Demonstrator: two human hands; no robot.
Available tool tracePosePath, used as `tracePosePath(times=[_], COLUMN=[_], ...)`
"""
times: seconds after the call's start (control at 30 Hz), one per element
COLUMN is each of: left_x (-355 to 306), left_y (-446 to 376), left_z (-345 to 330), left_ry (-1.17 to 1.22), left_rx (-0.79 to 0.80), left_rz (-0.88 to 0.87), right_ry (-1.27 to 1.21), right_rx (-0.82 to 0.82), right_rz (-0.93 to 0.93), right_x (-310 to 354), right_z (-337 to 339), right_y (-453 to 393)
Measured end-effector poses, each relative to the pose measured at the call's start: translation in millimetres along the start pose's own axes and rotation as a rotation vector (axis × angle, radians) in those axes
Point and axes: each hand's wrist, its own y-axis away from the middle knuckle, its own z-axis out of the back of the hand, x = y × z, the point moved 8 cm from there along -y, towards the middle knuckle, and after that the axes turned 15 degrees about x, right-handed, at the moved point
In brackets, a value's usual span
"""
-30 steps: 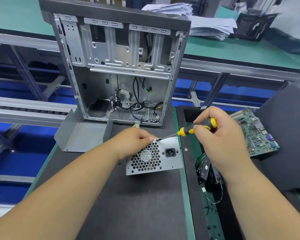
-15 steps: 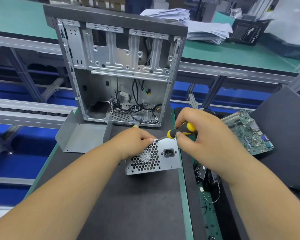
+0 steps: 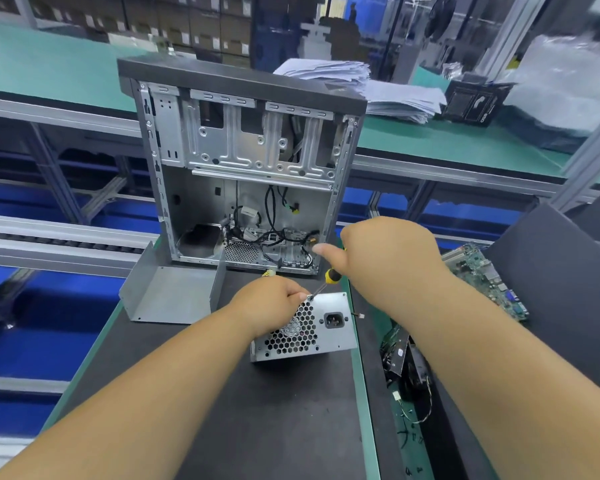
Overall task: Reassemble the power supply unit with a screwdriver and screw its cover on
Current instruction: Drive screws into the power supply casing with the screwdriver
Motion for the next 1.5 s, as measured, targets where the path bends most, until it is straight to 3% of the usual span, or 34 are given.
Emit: tracePosePath(times=[0.17,0.23,0.37,0.5,0.57,0.63,0.73,0.8,0.97,1.03,1.17,1.23,1.3,1.43,1.5], left_x=[0,1,0,0,0,0,1,2,3,3,3,3,2,1,0], left_y=[1,0,1,1,1,2,2,1,-3,-3,-2,-2,-3,-3,-2], left_z=[1,0,1,2,1,0,-2,-1,1,0,-2,-1,1,2,2], left_ry=[0.018,0.019,0.018,0.010,0.004,-0.007,-0.006,0.007,0.009,0.020,0.016,0.028,0.028,0.035,0.035], left_rx=[0.015,0.013,-0.004,-0.006,-0.004,0.007,0.010,0.005,-0.001,-0.003,0.001,0.001,-0.001,-0.004,-0.011], left_rz=[-0.001,-0.003,-0.018,-0.013,-0.013,-0.017,-0.014,-0.012,-0.006,-0.005,-0.010,-0.006,-0.006,-0.019,-0.020], right_ry=[-0.484,-0.401,-0.083,-0.360,-0.320,-0.213,0.046,0.084,-0.406,-0.320,0.063,0.120,0.043,-0.395,-0.337], right_rx=[0.111,0.073,-0.039,0.116,0.165,0.119,0.080,0.061,0.230,0.224,0.115,0.097,0.099,0.221,0.183], right_rz=[0.297,0.292,0.071,0.215,0.260,0.181,-0.106,-0.163,0.239,0.280,-0.027,-0.149,-0.096,0.266,0.308], right_x=[5,8,7,7,7,5,-3,-7,3,6,0,-3,0,14,16], right_z=[-1,1,-1,-4,-1,2,0,1,-1,3,5,4,-1,0,5], right_y=[2,3,0,3,6,4,-4,-6,3,4,-4,-5,-4,5,7])
